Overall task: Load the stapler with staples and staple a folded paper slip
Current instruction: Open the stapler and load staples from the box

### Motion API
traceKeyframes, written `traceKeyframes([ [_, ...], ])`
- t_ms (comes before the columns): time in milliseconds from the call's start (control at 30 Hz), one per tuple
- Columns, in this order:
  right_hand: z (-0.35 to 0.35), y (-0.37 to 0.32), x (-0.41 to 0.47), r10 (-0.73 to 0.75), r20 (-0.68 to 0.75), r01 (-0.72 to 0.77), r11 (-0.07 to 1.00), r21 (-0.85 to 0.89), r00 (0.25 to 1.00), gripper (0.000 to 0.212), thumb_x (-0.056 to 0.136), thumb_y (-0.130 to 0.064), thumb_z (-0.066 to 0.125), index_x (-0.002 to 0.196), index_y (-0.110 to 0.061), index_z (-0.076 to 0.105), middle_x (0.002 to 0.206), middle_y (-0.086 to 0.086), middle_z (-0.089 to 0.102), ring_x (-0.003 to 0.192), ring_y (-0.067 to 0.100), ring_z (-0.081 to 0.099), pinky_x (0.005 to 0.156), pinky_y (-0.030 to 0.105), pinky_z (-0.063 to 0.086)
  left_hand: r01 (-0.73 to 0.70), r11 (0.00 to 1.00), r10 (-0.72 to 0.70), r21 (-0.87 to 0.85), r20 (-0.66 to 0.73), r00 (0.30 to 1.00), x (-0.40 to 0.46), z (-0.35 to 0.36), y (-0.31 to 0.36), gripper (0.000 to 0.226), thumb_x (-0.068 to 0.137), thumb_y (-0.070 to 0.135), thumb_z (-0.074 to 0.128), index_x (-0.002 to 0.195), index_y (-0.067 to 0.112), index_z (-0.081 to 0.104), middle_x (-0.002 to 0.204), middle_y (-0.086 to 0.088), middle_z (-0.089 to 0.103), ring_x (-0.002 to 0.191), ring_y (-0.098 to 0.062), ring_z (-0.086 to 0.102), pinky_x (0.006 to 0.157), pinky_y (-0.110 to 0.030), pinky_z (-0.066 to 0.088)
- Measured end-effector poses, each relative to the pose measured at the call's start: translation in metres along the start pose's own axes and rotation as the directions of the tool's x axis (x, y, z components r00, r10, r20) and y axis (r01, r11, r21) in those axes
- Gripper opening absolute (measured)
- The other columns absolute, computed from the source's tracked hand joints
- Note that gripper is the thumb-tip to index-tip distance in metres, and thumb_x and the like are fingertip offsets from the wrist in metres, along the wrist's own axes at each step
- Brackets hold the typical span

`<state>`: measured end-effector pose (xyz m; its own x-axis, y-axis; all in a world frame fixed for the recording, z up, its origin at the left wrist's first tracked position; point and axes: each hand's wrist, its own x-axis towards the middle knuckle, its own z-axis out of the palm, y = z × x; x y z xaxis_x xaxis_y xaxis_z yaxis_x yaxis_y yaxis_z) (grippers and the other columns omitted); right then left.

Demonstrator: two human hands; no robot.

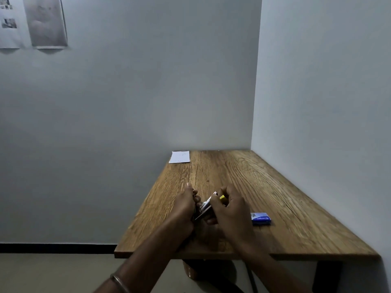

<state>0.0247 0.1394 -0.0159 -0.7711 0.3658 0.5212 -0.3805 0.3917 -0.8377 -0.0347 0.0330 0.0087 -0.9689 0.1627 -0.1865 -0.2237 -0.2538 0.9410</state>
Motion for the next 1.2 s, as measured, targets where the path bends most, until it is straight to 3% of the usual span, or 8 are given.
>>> traceKeyframes([
  [67, -0.003, 0.000, 0.002, 0.068, 0.027, -0.070, 0.995, 0.071, 0.997, 0.011, 0.093, -0.024, 0.064, 0.085, -0.023, 0.056, 0.083, 0.007, 0.071, 0.069, 0.016, 0.074, 0.058, 0.040, 0.063, 0.072, 0.988, -0.070, -0.134, 0.019, 0.997, 0.002, -0.001, 0.000, 0.042, 0.103, 0.043, 0.040, 0.092, 0.006, 0.058, 0.068, -0.004, 0.051, 0.061, -0.016, 0.048, 0.059, -0.030, 0.045],
  [200, -0.003, -0.002, 0.003, 0.118, 0.042, -0.125, 0.964, 0.236, 0.992, 0.011, 0.090, -0.024, 0.069, 0.092, -0.019, 0.059, 0.085, 0.006, 0.075, 0.069, 0.018, 0.076, 0.054, 0.028, 0.060, 0.119, 0.934, -0.116, -0.337, 0.030, 0.993, 0.007, -0.009, 0.006, 0.040, 0.103, 0.037, 0.042, 0.097, 0.001, 0.058, 0.075, -0.010, 0.052, 0.067, -0.018, 0.052, 0.061, -0.032, 0.047],
  [300, -0.007, -0.002, 0.003, 0.127, 0.014, -0.125, 0.941, 0.315, 0.992, 0.021, 0.084, -0.030, 0.070, 0.096, -0.017, 0.061, 0.090, 0.007, 0.075, 0.074, 0.020, 0.077, 0.059, 0.030, 0.061, 0.155, 0.942, -0.144, -0.299, 0.060, 0.988, 0.008, -0.013, 0.007, 0.036, 0.104, 0.030, 0.042, 0.105, -0.003, 0.056, 0.095, -0.016, 0.058, 0.079, -0.023, 0.057, 0.061, -0.034, 0.051],
  [400, -0.009, -0.002, 0.004, 0.121, -0.023, -0.106, 0.930, 0.353, 0.992, 0.024, 0.080, -0.031, 0.070, 0.097, -0.016, 0.062, 0.096, 0.007, 0.074, 0.081, 0.018, 0.077, 0.065, 0.031, 0.062, 0.135, 0.950, -0.120, -0.282, 0.071, 0.990, 0.008, -0.013, 0.005, 0.028, 0.102, 0.023, 0.047, 0.088, 0.000, 0.053, 0.086, -0.018, 0.059, 0.077, -0.026, 0.062, 0.057, -0.034, 0.056],
  [567, -0.009, 0.004, 0.006, 0.145, -0.091, -0.098, 0.913, 0.395, 0.985, 0.014, 0.088, -0.005, 0.068, 0.093, -0.014, 0.058, 0.106, 0.011, 0.069, 0.090, 0.021, 0.075, 0.069, 0.030, 0.061, 0.119, 0.946, -0.059, -0.302, 0.200, 0.978, 0.001, -0.017, -0.002, 0.017, 0.096, 0.015, 0.060, 0.100, -0.002, 0.056, 0.108, -0.026, 0.065, 0.097, -0.034, 0.068, 0.070, -0.038, 0.060],
  [700, -0.014, 0.005, 0.009, 0.226, -0.070, -0.165, 0.859, 0.485, 0.972, 0.024, 0.089, 0.004, 0.063, 0.100, -0.016, 0.057, 0.113, 0.013, 0.064, 0.091, 0.023, 0.075, 0.068, 0.027, 0.061, 0.076, 0.957, -0.024, -0.280, 0.184, 0.983, -0.004, -0.021, -0.003, 0.021, 0.091, 0.007, 0.064, 0.109, -0.003, 0.057, 0.115, -0.027, 0.068, 0.087, -0.030, 0.074, 0.060, -0.032, 0.062],
  [867, -0.029, 0.007, 0.012, 0.207, 0.097, -0.228, 0.899, 0.373, 0.974, 0.022, 0.087, 0.006, 0.065, 0.103, -0.009, 0.067, 0.106, 0.013, 0.071, 0.089, 0.019, 0.075, 0.069, 0.025, 0.060, -0.036, 0.981, 0.057, -0.192, 0.104, 0.993, -0.008, -0.033, 0.000, 0.034, 0.079, 0.000, 0.073, 0.110, -0.003, 0.058, 0.114, -0.025, 0.069, 0.086, -0.026, 0.074, 0.058, -0.027, 0.060],
  [1200, -0.038, 0.005, 0.018, -0.003, 0.129, 0.026, 0.985, -0.170, 0.992, 0.019, 0.083, -0.012, 0.075, 0.097, -0.025, 0.074, 0.089, -0.013, 0.073, 0.085, -0.006, 0.067, 0.072, 0.010, 0.053, -0.088, 0.990, 0.094, -0.107, 0.049, 0.994, -0.004, -0.048, 0.006, 0.044, 0.068, 0.007, 0.079, 0.105, -0.001, 0.058, 0.089, -0.017, 0.076, 0.079, -0.025, 0.076, 0.058, -0.027, 0.060],
])
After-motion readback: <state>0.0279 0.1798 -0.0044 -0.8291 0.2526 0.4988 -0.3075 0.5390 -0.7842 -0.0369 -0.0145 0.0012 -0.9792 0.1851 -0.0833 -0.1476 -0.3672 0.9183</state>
